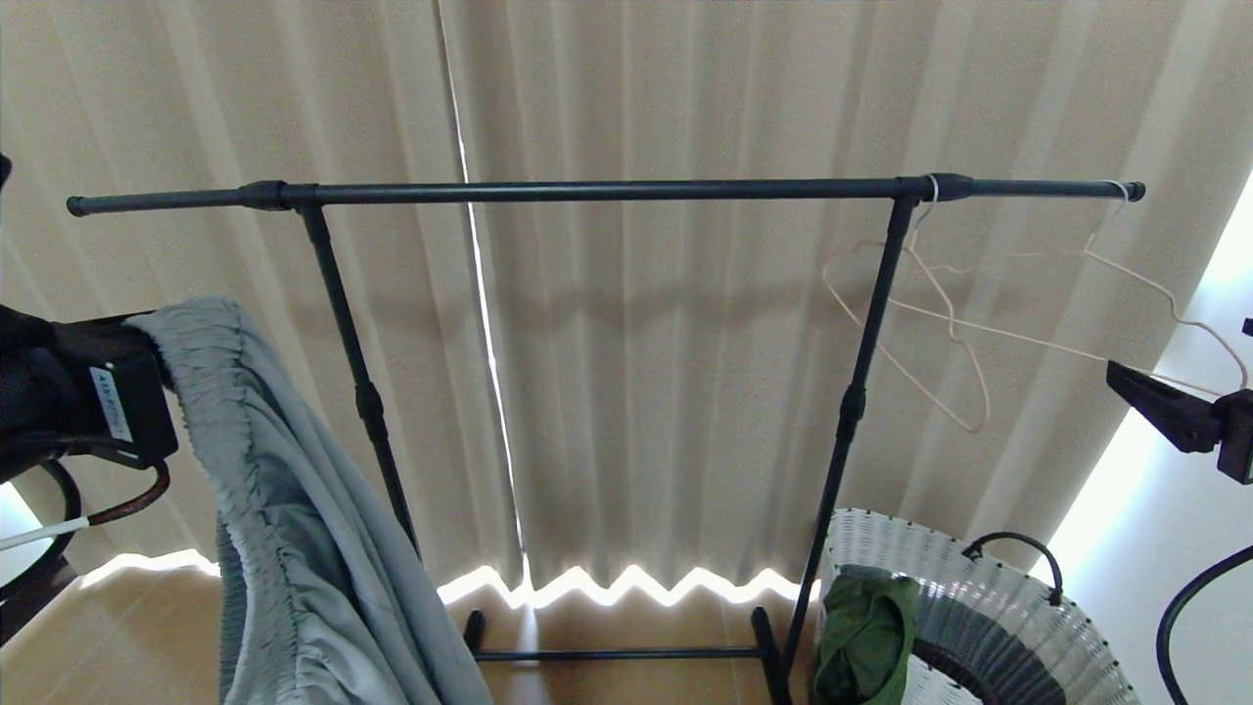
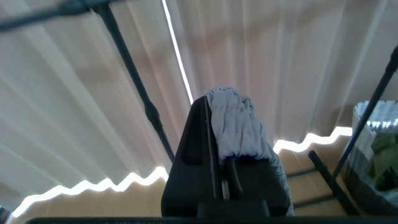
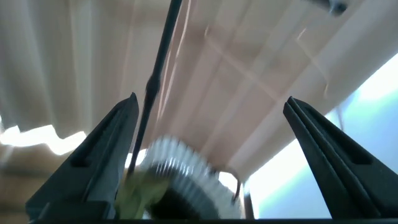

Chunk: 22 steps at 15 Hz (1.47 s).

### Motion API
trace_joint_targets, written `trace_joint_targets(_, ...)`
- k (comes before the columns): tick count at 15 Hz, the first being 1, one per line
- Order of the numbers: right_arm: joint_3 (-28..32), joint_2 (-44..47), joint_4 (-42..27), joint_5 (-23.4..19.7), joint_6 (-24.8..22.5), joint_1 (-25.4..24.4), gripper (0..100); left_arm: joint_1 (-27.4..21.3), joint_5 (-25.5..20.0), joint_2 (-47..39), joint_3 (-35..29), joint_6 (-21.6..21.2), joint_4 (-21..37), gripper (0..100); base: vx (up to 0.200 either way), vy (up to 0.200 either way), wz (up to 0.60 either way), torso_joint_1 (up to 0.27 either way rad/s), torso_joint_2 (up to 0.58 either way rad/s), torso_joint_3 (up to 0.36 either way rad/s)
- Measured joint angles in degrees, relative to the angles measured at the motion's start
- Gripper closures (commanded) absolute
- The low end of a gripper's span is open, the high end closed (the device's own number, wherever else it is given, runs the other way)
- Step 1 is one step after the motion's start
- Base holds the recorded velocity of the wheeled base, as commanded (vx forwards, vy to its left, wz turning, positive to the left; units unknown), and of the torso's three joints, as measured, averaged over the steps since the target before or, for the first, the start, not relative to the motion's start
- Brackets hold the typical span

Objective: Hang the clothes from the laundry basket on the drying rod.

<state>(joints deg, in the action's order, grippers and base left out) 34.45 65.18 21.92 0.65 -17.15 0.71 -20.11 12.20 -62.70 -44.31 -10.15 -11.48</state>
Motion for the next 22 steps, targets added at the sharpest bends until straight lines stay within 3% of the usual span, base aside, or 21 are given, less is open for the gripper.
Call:
trace_joint_targets(4,3.28,0.17,-14.68,-0.1,1.99,0.0,0,0.24,0.05,0.24,1.01,-0.88,-0.01,100,0.0,0.0,0.0,0.067,-0.15,-0.09)
trace_joint_targets(5,4.07,0.26,-15.46,-0.11,3.25,0.0,0,0.57,0.09,0.29,1.38,-1.17,-0.11,100,0.0,0.0,0.0,0.0,0.0,0.0)
trace_joint_targets(15,4.83,0.91,-15.74,-0.02,4.86,-0.09,0,2.36,0.09,0.35,3.44,-2.07,-0.04,100,0.0,0.0,0.0,0.0,0.0,0.0)
trace_joint_targets(22,4.94,1.13,-15.57,-0.05,4.86,-0.07,0,2.28,0.09,0.51,3.74,-2.13,-0.11,100,0.0,-0.2,0.0,0.002,0.0,0.003)
